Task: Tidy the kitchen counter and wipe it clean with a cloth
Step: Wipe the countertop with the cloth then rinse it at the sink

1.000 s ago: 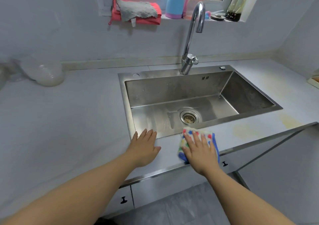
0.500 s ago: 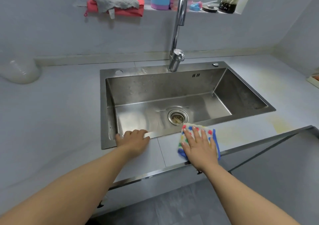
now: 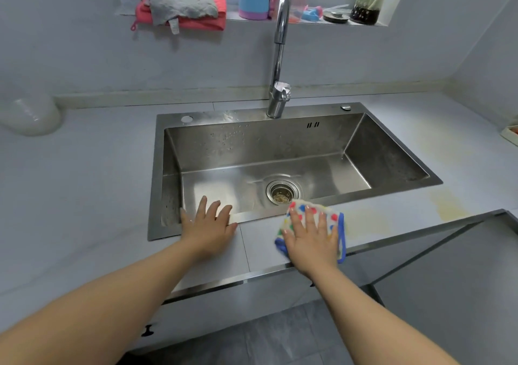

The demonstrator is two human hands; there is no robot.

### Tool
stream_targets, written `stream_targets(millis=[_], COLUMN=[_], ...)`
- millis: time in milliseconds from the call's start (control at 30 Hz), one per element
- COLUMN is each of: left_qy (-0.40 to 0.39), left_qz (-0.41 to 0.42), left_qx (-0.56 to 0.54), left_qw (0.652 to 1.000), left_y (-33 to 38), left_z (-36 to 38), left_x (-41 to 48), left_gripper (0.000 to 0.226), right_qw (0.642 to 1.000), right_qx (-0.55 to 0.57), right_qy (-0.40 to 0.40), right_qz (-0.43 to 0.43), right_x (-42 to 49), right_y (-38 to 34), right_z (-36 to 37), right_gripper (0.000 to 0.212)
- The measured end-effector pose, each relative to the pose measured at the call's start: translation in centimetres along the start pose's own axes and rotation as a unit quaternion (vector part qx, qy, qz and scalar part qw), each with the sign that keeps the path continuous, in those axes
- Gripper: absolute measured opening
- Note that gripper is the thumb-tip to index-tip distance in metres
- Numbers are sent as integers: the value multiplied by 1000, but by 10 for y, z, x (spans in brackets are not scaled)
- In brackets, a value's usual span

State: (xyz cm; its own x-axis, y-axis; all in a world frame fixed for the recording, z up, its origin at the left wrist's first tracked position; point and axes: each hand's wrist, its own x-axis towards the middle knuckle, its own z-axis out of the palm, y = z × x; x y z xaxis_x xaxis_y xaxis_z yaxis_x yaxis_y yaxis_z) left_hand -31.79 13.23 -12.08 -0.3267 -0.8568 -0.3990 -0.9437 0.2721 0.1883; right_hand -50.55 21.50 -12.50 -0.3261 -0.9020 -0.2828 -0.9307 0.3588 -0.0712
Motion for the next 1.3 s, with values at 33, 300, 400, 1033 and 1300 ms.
stream_targets(millis=[33, 300, 400, 1033, 1300], left_qy=[7, 22, 1, -16, 0], left_qz=[12, 11, 22, 25, 26], left_qx=[-4, 8, 28, 20, 49], left_qw=[1000, 1000, 999, 999, 998], left_y=[10, 44, 54, 70, 72], left_z=[0, 14, 15, 14, 17], left_x=[2, 6, 7, 17, 18], left_gripper=[52, 56, 57, 55, 59], right_qw=[1000, 999, 1000, 991, 993], right_qx=[11, -6, 8, -28, -9], right_qy=[0, -14, -8, -21, -18], right_qz=[-22, -32, 22, -126, -114], right_x=[-5, 9, 10, 15, 5], right_y=[-13, 46, 51, 68, 51], right_z=[4, -4, -8, -10, -5], right_gripper=[58, 56, 56, 58, 56])
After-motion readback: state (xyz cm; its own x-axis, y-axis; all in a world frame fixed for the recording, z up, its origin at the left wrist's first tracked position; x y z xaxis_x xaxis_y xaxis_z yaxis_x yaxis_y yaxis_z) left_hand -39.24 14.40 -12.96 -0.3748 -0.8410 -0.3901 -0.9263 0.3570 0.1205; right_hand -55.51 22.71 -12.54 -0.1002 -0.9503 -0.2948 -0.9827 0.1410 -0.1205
